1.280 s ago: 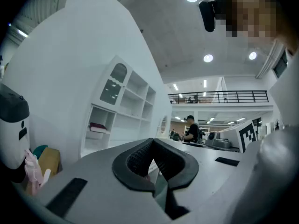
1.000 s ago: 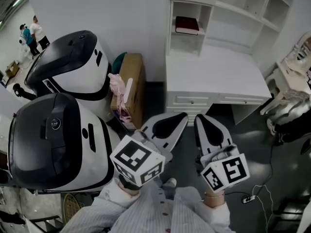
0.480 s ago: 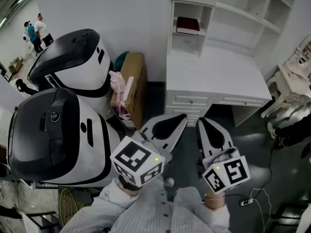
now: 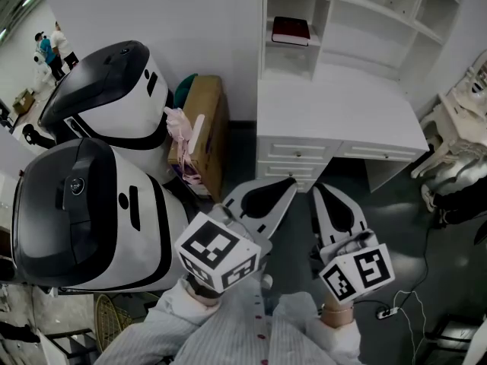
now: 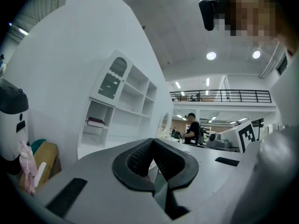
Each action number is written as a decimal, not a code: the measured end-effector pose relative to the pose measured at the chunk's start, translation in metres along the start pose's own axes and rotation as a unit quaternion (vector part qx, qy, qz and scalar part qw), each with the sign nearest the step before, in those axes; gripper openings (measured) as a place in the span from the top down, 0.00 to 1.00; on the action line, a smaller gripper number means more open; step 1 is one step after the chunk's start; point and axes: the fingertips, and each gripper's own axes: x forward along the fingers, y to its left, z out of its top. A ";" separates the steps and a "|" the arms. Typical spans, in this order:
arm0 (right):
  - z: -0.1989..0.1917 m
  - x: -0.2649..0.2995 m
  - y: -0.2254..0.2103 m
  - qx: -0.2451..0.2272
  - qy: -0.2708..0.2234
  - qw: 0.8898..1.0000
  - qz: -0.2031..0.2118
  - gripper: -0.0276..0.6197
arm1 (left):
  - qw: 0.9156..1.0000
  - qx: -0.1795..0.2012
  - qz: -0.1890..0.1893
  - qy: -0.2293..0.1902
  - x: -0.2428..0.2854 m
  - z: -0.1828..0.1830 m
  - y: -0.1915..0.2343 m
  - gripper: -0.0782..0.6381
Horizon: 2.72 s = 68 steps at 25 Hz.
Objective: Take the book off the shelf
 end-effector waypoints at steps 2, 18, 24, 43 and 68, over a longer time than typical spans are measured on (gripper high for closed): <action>0.000 0.012 -0.010 0.000 0.001 1.000 0.000 0.94 | 1.000 0.000 0.002 -0.001 0.010 0.001 0.011 0.88; 0.020 0.148 -0.099 -0.009 -0.004 1.000 -0.011 0.94 | 1.000 0.014 -0.002 -0.006 0.114 0.039 0.138 0.88; 0.023 0.183 -0.125 -0.010 -0.005 1.000 -0.027 0.94 | 1.000 0.015 -0.019 -0.006 0.144 0.045 0.171 0.88; 0.011 0.237 -0.175 -0.001 0.007 0.998 -0.067 0.94 | 0.999 0.012 -0.044 0.023 0.190 0.036 0.231 0.88; 0.043 0.391 -0.340 -0.011 0.025 0.995 0.092 0.94 | 0.993 0.025 0.117 -0.015 0.364 0.081 0.345 0.88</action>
